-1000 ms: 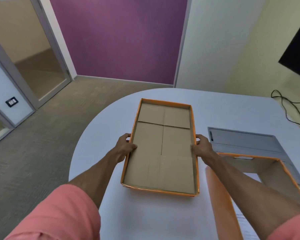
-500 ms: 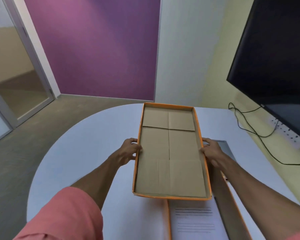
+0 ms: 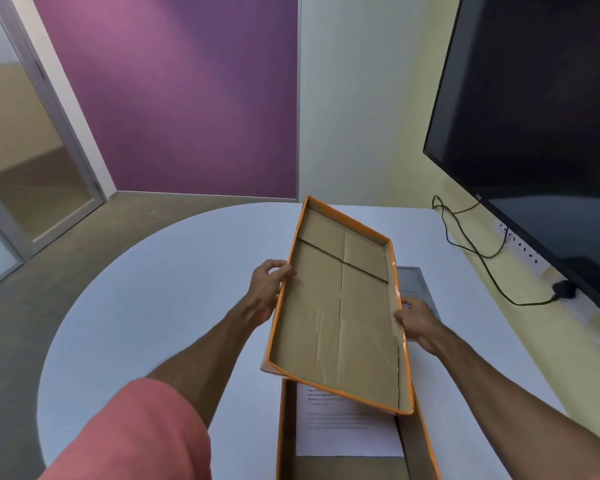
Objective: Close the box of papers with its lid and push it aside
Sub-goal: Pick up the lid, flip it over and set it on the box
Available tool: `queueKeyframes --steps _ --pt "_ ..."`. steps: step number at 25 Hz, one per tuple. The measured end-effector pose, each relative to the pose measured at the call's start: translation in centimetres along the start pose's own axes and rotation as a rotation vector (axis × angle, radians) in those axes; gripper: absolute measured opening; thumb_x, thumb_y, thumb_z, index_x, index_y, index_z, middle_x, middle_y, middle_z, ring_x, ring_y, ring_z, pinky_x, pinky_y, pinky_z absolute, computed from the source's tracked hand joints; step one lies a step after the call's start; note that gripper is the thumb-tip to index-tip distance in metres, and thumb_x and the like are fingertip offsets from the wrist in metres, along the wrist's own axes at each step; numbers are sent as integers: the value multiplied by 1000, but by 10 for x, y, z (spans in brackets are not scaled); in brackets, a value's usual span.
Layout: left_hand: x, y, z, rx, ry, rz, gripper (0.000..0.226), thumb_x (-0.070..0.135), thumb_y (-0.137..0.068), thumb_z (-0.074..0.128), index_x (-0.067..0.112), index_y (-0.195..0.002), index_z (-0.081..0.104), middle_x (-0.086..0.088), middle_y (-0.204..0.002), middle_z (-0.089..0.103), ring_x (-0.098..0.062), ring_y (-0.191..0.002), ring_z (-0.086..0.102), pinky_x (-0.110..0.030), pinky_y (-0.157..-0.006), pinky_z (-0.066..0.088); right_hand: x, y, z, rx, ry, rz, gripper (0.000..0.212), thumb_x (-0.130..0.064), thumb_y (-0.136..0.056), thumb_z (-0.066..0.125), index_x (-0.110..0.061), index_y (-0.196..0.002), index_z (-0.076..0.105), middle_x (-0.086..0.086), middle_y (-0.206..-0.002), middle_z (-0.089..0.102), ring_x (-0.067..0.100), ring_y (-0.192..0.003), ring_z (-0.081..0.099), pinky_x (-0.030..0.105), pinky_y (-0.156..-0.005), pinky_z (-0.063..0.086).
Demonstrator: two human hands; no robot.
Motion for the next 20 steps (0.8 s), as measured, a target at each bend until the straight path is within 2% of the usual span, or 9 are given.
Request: queueKeyframes --steps 2,3,6,8,11,13,15,18,20 --pt "10 1 4 65 -7 62 7 16 -82 65 12 -87 66 -9 -98 62 -19 -84 61 -28 -63 52 -7 3 3 20 211 -60 34 -12 -96 49 -3 -129 48 18 -119 61 33 -104 60 41 -85 51" --pt "15 1 6 88 -9 85 9 19 -80 68 11 -85 67 -9 -97 64 -19 -82 63 -29 -60 53 -17 5 5 55 354 -123 44 -23 -97 51 -2 -134 42 20 -133 53 34 -118 53 40 -93 45" --pt "25 3 21 77 -74 110 37 34 -71 78 8 -95 68 -11 -96 67 -21 -79 68 -32 -58 57 -74 19 23 68 430 -359 67 -48 -96 45 -2 -143 34 18 -150 39 33 -137 38 42 -108 35" --pt "34 11 37 65 -146 118 51 46 -65 81 12 -100 66 -7 -95 69 -21 -82 70 -34 -60 59 -118 31 44 -44 264 -439 68 -57 -95 37 -6 -139 44 15 -147 45 31 -134 43 44 -107 37" --pt "47 17 59 41 -210 193 45 49 -70 77 15 -99 68 -5 -95 69 -24 -87 70 -39 -73 60 -154 37 68 -174 -12 -295 66 -61 -94 33 -13 -135 51 9 -135 56 30 -127 50 50 -98 44" --pt "52 21 69 -32 -157 166 35 53 -81 65 21 -94 69 -1 -92 70 -23 -86 69 -35 -67 58 -163 36 69 -156 -137 -222 51 -48 -96 43 -7 -123 57 10 -118 65 32 -116 58 55 -90 48" --pt "56 22 74 -147 -69 85 41 59 -89 45 26 -98 68 4 -93 71 -17 -86 70 -27 -61 55 -168 33 61 -93 -166 -251 37 -33 -92 59 -2 -113 61 14 -105 68 33 -101 65 55 -87 53" --pt "53 14 74 -283 -51 18 62 65 -92 27 22 -121 61 1 -116 67 -20 -107 64 -37 -84 52 -172 30 43 17 -150 -272 35 -13 -80 74 2 -109 61 17 -95 66 31 -83 66 41 -75 56" --pt "45 7 61 -239 -78 -27 71 67 -92 22 19 -133 54 -4 -137 56 -25 -123 53 -45 -100 42 -173 30 32 45 -145 -261 29 -9 -80 72 1 -105 60 15 -87 63 28 -72 62 41 -73 55"
Point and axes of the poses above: each hand's wrist, its own y-axis away from the middle knuckle, its own z-axis out of the palm, x = y × z, the point moved 4 cm from there along -y, towards the middle knuckle
